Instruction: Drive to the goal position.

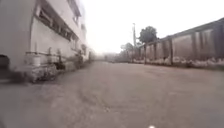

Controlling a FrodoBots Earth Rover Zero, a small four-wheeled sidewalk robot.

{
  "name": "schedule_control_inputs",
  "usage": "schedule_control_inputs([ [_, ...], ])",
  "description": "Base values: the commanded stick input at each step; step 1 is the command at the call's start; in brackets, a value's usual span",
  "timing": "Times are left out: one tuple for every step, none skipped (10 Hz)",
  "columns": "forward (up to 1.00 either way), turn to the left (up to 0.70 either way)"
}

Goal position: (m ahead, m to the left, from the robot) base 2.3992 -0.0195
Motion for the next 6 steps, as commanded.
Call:
schedule_control_inputs([
  [0.50,0.00],
  [0.50,0.00],
  [0.50,0.00],
  [0.50,0.00],
  [0.50,0.00],
  [0.50,0.00],
])
